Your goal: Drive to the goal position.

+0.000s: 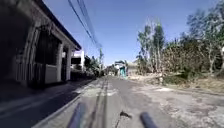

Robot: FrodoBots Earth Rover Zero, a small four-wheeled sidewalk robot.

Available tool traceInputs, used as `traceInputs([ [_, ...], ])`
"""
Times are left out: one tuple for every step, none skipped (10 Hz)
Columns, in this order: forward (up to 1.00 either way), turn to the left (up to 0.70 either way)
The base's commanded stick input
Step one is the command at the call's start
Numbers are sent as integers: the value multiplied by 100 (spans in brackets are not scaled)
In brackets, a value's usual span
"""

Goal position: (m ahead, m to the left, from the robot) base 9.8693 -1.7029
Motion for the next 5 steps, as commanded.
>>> traceInputs([
  [85,0],
  [85,0],
  [85,0],
  [85,0],
  [85,0],
])
